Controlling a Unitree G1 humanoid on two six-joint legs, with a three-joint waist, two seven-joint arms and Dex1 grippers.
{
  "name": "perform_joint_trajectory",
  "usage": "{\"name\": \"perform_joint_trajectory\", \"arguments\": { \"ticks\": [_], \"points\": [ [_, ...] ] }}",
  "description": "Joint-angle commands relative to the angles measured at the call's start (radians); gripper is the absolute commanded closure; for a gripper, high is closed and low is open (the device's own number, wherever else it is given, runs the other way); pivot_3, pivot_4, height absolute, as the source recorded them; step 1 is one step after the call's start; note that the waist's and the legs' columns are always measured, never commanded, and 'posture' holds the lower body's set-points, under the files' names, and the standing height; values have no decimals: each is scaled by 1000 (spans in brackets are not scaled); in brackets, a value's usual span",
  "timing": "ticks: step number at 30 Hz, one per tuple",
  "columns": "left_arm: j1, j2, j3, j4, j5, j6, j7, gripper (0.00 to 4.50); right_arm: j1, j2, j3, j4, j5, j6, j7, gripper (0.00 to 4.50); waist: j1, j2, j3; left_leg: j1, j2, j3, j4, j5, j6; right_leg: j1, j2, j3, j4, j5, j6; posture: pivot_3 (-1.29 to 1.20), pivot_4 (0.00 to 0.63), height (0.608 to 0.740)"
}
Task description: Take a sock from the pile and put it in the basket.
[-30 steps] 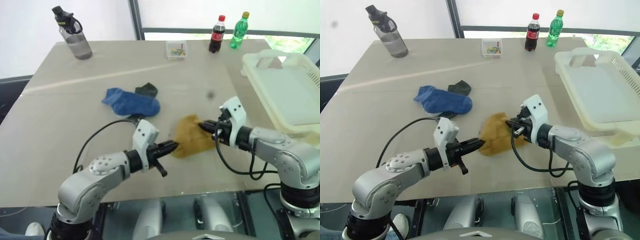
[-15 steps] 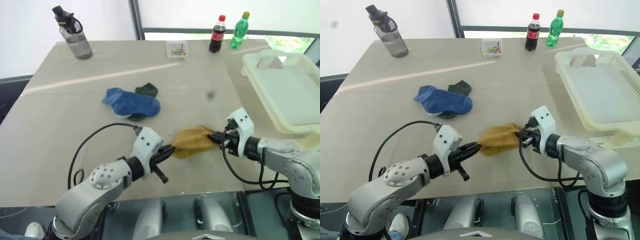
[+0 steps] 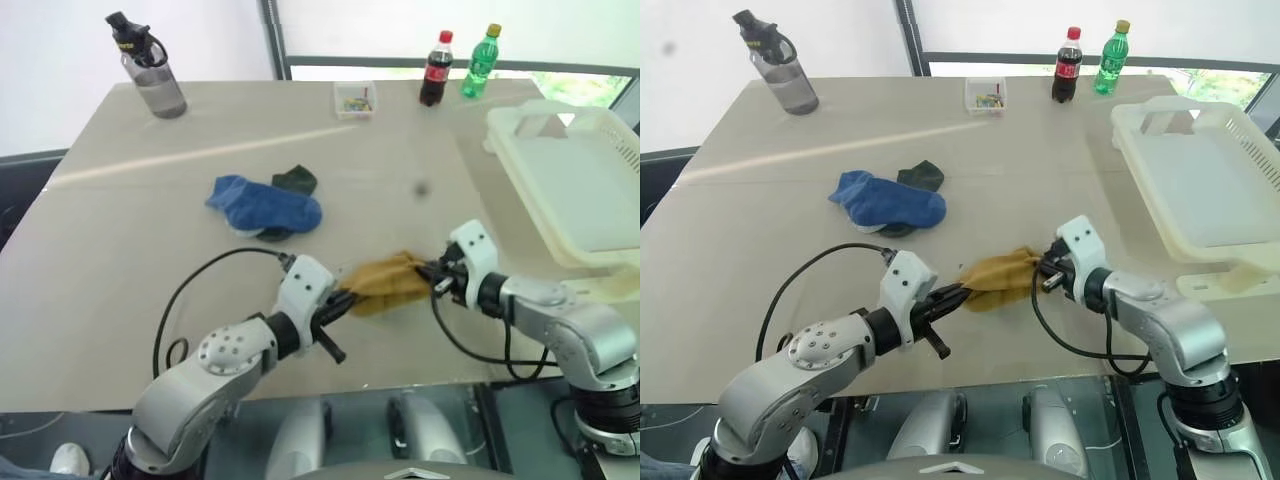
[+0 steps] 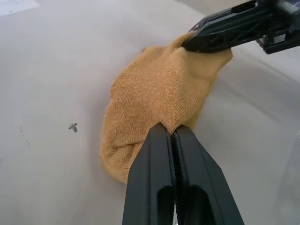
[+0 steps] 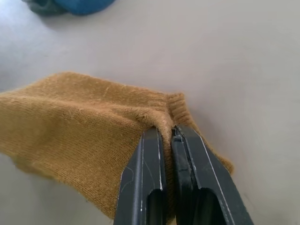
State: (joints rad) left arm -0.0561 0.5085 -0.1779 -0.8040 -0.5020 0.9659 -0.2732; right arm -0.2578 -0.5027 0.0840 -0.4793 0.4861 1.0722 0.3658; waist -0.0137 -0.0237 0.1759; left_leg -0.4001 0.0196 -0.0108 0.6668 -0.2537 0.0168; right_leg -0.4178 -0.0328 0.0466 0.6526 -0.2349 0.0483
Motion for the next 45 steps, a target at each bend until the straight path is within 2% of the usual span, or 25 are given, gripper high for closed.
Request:
{"name": "perform_joint_trajectory", "arguments": {
  "ticks": [1, 5, 9, 13, 17, 20, 24, 28, 32, 36, 45],
  "points": [
    [-38, 24, -21, 78, 69, -40, -11, 4500, 22, 19, 40, 43, -50, -63, -7, 4304, -2, 0, 0, 0, 0, 0, 0, 0, 0, 0, 0, 0, 0, 0, 0, 0, 150, 740],
    [-66, 76, -82, 145, 151, -101, -57, 4500, 29, 108, 39, 51, -46, -57, -52, 4304, -16, -1, -1, 1, 1, 1, 0, 0, 0, 0, 1, 1, 0, 0, 0, 0, 150, 740],
    [-113, 73, -87, 234, 210, -196, -81, 4500, 51, 210, -52, -50, 61, 203, -108, 4304, -20, -1, -1, 1, 2, 0, 0, 0, 0, 0, 1, 1, 1, 0, 0, 0, 150, 740],
    [-149, 57, -83, 299, 245, -291, -117, 4500, 21, 327, -139, -119, 94, 435, -164, 4304, -22, -1, -1, 1, 2, -1, 0, 0, 0, 0, 0, 1, 2, 3, -2, 0, 150, 740],
    [-184, 50, -70, 355, 271, -367, -157, 4500, -29, 396, -176, -156, 76, 529, -191, 4304, -22, -1, -1, 1, 2, -1, 0, 0, 0, 0, 0, 0, 2, 3, -2, 0, 150, 740],
    [-185, 37, -31, 345, 244, -379, -183, 4500, -66, 389, -194, -181, 72, 530, -185, 4304, -24, 0, -1, 0, 2, -1, 0, 0, 0, -1, 0, 0, 2, 3, -2, 0, 150, 740],
    [-159, -2, 52, 265, 122, -295, -208, 4500, -108, 339, -226, -210, 86, 539, -153, 4304, -24, 0, 0, -1, 2, -1, -1, 0, 0, -2, 0, 0, 1, 4, 1, 0, 150, 740],
    [-107, 22, 85, 179, 76, -231, -220, 4500, -134, 287, -244, -223, 89, 517, -125, 4304, -26, 0, 0, -2, 1, -1, -1, 0, 0, -2, -1, 0, 1, 4, 1, 0, 150, 740],
    [-82, 12, 103, 142, 75, -179, -173, 4500, -129, 210, -224, -223, 67, 406, -99, 4304, -25, 0, 0, -1, 1, -1, -1, 0, 0, -2, 0, 0, 1, 4, 1, 0, 150, 740],
    [-24, 8, 69, 93, 104, -187, -146, 4500, -84, 129, -176, -203, 44, 327, -84, 4304, -25, 0, 0, -1, 1, 0, -1, 0, 0, -1, 0, 0, 0, 3, 4, 0, 150, 740],
    [14, -4, 64, 80, 130, -206, -117, 4500, -6, 139, -109, -206, 44, 261, -92, 4304, -25, 0, 0, 0, 1, 0, -2, 0, 0, -1, 0, 1, 0, 2, 4, 0, 150, 740]
  ]
}}
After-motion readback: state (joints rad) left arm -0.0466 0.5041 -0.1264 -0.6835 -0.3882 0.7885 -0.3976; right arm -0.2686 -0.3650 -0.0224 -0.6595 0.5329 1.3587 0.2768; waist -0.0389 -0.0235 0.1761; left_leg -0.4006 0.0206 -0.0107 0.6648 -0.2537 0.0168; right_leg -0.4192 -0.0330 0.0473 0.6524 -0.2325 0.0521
